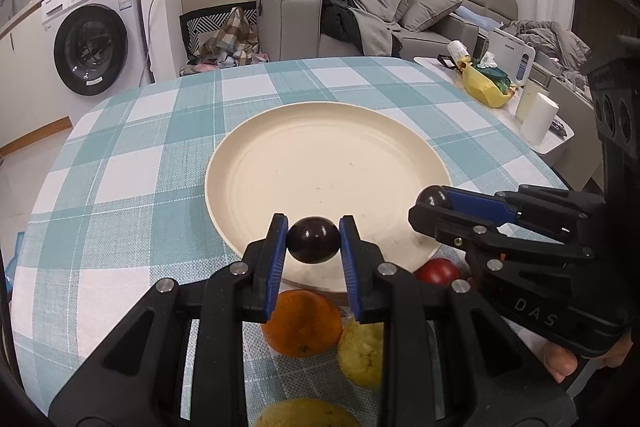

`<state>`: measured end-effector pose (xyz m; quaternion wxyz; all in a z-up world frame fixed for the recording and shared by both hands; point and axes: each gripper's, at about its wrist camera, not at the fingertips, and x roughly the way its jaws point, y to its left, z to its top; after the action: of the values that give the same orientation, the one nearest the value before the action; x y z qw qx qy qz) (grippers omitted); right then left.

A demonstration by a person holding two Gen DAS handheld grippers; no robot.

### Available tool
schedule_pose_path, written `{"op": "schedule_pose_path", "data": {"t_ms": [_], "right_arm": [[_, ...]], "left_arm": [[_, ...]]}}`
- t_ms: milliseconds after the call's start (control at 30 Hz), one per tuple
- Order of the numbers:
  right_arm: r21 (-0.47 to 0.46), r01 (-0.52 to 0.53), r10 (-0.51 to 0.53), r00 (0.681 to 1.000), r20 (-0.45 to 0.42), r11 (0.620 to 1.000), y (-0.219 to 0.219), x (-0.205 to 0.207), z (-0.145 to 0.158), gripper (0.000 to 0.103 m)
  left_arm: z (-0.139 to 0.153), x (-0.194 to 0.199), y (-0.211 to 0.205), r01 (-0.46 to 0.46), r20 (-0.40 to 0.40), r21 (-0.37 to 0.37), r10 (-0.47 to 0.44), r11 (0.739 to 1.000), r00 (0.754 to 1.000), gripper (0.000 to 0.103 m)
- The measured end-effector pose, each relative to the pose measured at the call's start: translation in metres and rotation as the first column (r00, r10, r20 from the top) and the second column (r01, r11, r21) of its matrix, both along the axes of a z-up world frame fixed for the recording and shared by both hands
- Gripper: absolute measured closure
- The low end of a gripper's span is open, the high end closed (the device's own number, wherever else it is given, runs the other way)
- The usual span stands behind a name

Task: Organize fruits
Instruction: 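Carry both plums over the cream plate and open both grippers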

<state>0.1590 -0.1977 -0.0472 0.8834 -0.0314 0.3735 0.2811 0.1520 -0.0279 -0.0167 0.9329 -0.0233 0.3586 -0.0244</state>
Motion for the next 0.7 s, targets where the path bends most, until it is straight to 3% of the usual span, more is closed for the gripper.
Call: {"op": "schedule_pose_path", "data": {"t_ms": [267,433,533,600,700], "right_arm": [[0.002,0.002,-0.002,1.0,0.018,1.0,-0.003,-0.002,0.003,0.07],[-0.007,0.001,0.0,0.999,0.054,1.0,-0.006,-0.009,0.009,0.056],[-0.017,0.01,-0.009,0.997,0.082,1.0,-0.013,-0.014,0.015,0.045],[-0.005,0.021,-0.02,0.995,0.093,1.0,-0.019,-0.017,0.019,0.02],[0.027,0.042,-0.044,0.993,0.111,0.999,-0.032,-0.022,0.028,0.005]], "left_arm": [[0.001,-0.002,-0.001,0.009,-0.016,0.007,-0.009,1.0,1.0,0.076],[0.006,-0.009,0.0,-0.02,0.011,0.036,0.019,0.999,1.0,0.038],[0.012,-0.017,0.008,-0.045,0.035,0.02,0.044,0.999,0.998,0.02],[0.017,-0.023,0.014,-0.052,0.053,-0.003,0.052,0.999,0.997,0.019],[0.022,-0.032,0.019,-0.057,0.064,-0.014,0.057,0.998,0.996,0.015]]}}
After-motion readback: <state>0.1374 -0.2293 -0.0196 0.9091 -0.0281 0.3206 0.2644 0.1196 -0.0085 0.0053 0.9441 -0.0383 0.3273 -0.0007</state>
